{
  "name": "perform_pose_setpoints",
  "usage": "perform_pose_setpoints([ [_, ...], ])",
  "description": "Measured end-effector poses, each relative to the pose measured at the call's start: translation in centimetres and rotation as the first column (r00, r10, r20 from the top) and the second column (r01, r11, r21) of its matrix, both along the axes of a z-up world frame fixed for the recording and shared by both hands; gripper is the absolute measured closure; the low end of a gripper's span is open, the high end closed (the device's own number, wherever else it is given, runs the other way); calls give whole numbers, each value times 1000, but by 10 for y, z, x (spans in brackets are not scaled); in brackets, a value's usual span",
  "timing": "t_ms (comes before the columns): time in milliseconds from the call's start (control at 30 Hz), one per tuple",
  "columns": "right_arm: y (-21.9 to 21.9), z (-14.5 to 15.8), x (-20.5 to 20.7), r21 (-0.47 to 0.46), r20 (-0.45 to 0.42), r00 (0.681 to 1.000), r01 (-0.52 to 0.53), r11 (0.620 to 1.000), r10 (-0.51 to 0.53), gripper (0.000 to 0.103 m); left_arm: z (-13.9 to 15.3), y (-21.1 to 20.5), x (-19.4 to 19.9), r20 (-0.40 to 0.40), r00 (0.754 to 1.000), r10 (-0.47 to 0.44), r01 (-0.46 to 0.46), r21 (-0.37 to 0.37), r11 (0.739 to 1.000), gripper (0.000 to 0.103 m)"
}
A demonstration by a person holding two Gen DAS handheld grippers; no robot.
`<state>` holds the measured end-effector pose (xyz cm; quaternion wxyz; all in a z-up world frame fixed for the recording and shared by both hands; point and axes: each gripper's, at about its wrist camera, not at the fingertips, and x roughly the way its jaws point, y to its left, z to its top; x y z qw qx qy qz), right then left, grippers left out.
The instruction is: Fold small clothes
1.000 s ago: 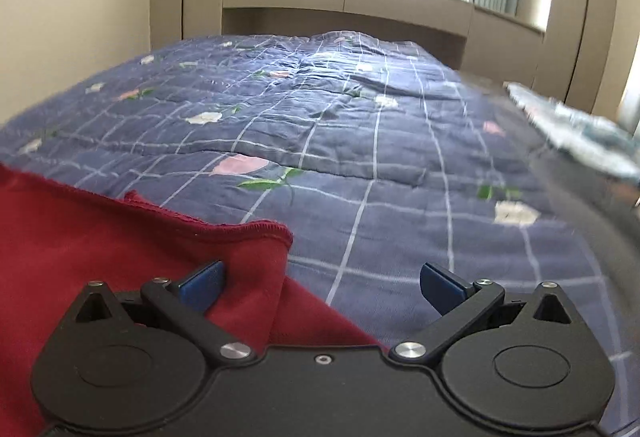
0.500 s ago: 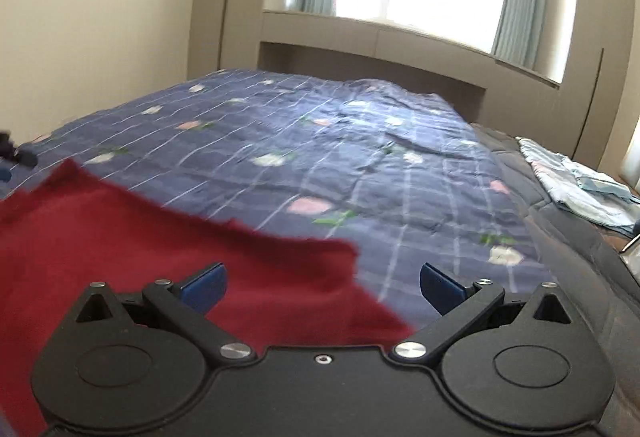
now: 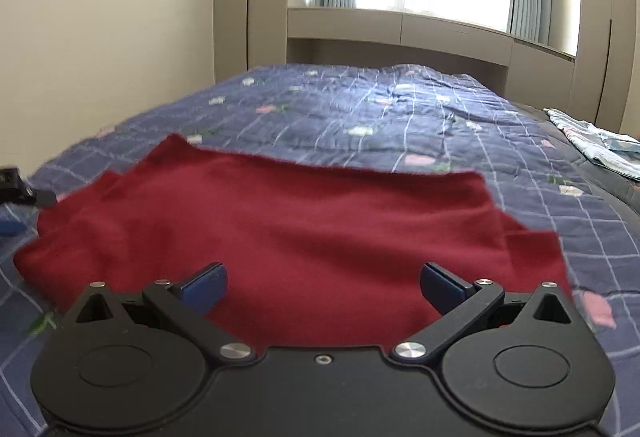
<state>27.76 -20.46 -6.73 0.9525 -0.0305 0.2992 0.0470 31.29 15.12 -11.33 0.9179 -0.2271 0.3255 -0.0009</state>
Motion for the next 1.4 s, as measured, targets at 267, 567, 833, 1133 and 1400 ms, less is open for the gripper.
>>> perform_pose_setpoints([
  [267,17,-27,-8,-105,9,1000,9,994,-8,1,-7,-27,-21,53,996,-68,57,177,983,0],
  [567,18,-30,-9,-130,34,999,13,991,-9,1,-13,-15,-23,75,995,-58,51,89,995,0],
  [833,11,-19,-4,-79,32,999,-5,997,7,1,-13,-16,-22,72,996,-58,51,95,994,0],
  [1133,23,-7,45,-69,29,999,38,997,-36,1,-13,-15,-23,76,996,-57,50,87,995,0],
  [1400,32,-26,45,-131,-27,1000,5,991,-9,1,-14,-13,-23,86,995,-55,49,67,997,0],
])
